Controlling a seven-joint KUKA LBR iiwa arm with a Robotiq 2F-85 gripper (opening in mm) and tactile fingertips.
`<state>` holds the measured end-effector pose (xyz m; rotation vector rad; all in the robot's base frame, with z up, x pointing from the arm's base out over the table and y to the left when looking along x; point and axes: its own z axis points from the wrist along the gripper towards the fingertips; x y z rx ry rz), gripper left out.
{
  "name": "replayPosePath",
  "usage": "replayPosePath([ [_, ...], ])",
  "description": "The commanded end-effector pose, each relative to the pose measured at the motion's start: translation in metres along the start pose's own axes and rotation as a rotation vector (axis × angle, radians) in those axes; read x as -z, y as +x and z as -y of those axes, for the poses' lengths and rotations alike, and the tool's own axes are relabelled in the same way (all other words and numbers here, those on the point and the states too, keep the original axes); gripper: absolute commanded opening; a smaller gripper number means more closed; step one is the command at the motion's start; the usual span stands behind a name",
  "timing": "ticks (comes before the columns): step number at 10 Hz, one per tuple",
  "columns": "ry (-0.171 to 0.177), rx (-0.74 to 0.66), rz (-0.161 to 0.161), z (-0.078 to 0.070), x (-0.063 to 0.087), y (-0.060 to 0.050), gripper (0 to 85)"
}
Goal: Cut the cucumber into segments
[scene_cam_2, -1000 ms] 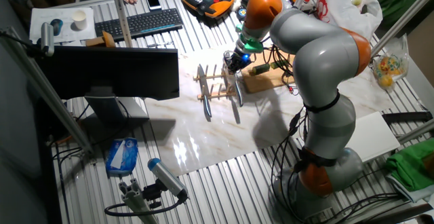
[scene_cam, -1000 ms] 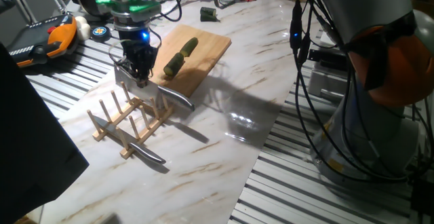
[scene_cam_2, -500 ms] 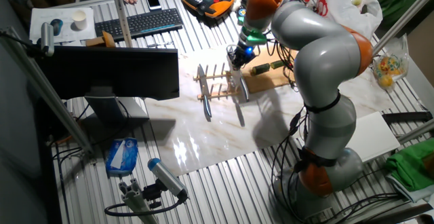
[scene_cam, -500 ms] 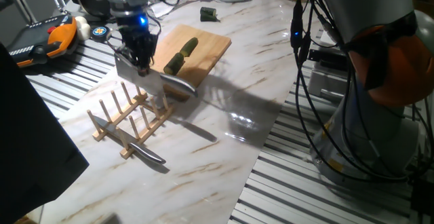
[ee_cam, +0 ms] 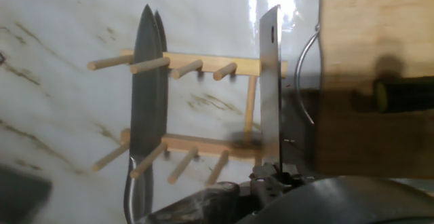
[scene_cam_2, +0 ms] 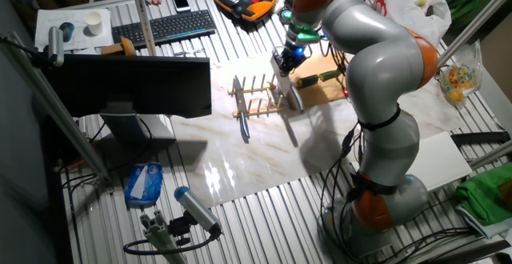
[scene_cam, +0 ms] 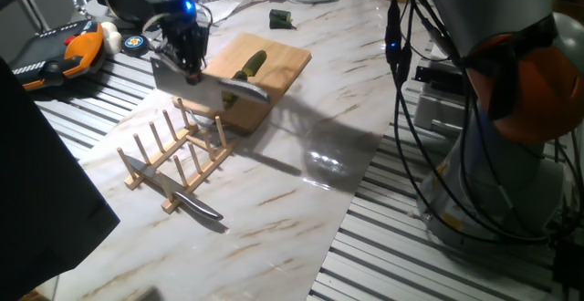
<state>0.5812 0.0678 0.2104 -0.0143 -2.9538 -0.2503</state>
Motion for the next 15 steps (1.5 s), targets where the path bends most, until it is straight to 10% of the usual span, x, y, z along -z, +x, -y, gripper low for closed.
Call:
replayPosePath([
  [1,0.027,0.013,0.003,0.003,0.006,0.002,0.7],
  [15,0.128,0.132,0.159,0.073,0.000,0.023,0.7],
])
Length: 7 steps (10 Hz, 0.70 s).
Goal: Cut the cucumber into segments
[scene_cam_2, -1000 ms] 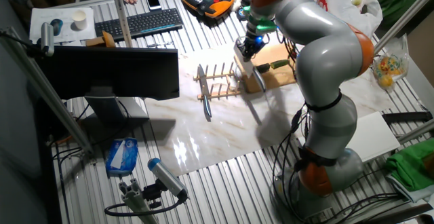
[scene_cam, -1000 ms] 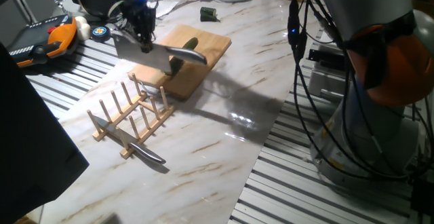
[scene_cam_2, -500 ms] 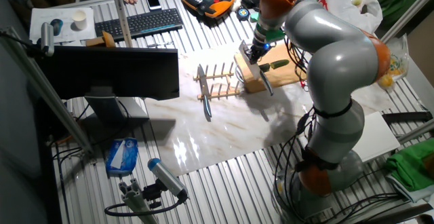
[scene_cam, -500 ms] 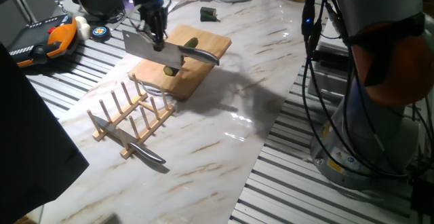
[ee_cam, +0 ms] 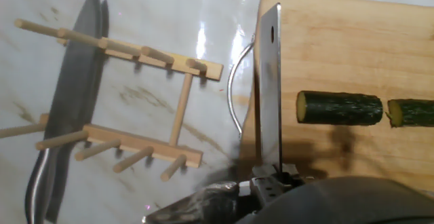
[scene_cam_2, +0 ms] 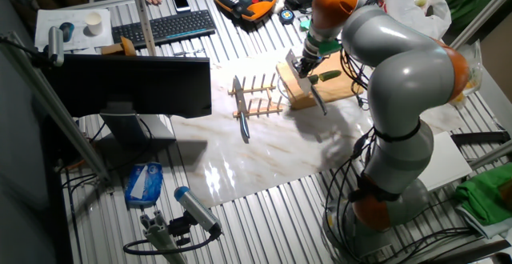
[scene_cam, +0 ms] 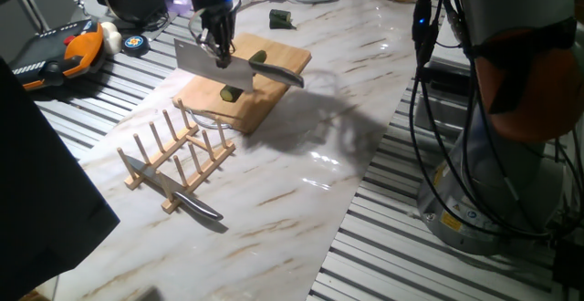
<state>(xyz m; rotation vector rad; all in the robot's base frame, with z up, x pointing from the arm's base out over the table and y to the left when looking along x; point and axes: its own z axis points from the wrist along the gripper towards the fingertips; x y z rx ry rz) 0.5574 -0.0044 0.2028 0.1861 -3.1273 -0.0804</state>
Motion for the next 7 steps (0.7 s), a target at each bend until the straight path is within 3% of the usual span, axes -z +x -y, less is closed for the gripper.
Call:
replayPosePath([
  [1,0.000,-0.001,-0.001,0.004,0.000,-0.001,0.7],
  [5,-0.008,0.010,-0.005,0.024,-0.006,-0.009,0.7],
  [7,-0.013,0.011,-0.020,0.030,-0.008,-0.008,0.7],
])
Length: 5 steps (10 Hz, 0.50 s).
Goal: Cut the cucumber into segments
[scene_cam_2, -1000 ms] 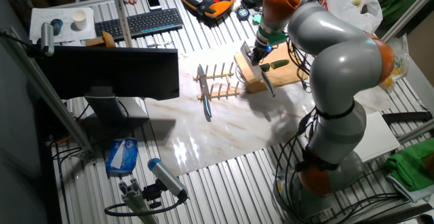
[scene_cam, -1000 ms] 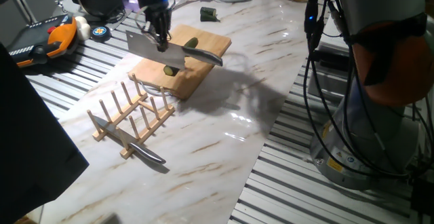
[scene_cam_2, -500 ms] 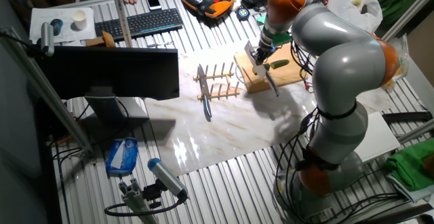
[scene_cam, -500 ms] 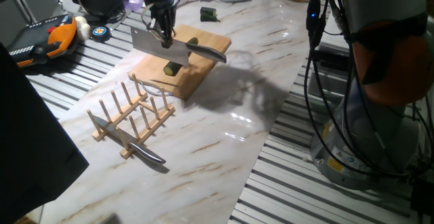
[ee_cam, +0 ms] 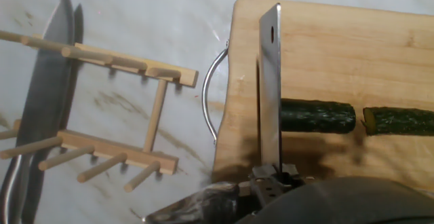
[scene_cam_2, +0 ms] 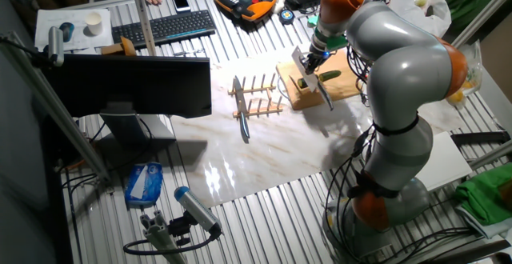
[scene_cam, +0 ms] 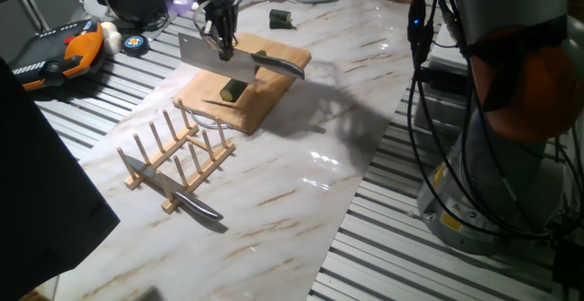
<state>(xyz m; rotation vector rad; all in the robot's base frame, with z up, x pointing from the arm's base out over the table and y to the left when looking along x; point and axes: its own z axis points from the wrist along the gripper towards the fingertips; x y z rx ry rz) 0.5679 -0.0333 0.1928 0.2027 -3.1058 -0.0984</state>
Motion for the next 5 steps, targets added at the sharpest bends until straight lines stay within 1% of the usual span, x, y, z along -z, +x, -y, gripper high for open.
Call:
replayPosePath([
  [1,0.001,0.002,0.000,0.0017,-0.0014,0.0023,0.7],
  [3,0.004,0.000,-0.005,0.0040,-0.0041,0.0048,0.7],
  [5,0.017,-0.004,-0.009,0.0081,-0.0051,0.0053,0.7],
])
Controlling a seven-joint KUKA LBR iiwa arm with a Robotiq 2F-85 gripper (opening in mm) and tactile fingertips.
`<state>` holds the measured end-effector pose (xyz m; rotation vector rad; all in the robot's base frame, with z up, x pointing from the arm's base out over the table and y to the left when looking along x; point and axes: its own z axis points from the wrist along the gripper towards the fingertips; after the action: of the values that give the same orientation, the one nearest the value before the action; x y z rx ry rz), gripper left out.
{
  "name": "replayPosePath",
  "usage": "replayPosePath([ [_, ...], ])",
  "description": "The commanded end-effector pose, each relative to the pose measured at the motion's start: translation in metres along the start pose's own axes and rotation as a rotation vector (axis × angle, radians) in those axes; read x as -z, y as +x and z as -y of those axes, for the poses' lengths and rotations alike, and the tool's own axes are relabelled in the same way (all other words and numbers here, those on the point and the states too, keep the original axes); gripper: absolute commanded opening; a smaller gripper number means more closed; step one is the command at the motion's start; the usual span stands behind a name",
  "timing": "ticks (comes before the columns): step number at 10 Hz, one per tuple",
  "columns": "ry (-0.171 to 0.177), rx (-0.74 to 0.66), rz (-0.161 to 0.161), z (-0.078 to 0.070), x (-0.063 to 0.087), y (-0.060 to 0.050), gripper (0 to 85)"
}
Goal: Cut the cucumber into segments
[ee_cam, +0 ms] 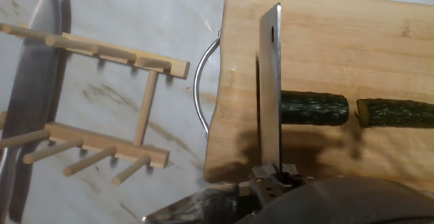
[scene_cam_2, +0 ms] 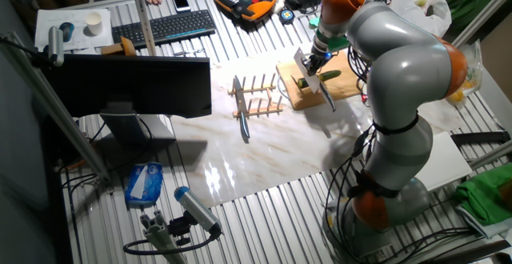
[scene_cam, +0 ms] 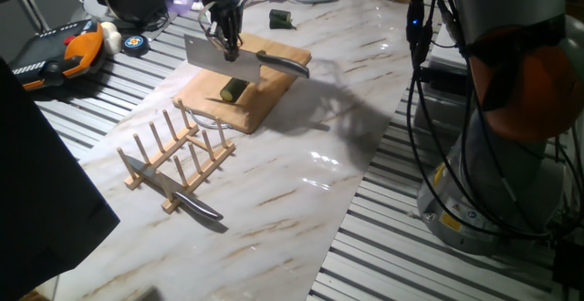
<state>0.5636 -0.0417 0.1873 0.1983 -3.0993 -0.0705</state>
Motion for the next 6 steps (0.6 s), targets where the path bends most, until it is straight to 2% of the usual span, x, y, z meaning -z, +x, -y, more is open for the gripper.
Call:
replayPosePath([
  [1,-0.003,0.000,-0.003,0.003,-0.001,0.000,0.7],
  [6,-0.007,-0.019,-0.009,0.011,-0.013,-0.005,0.7],
])
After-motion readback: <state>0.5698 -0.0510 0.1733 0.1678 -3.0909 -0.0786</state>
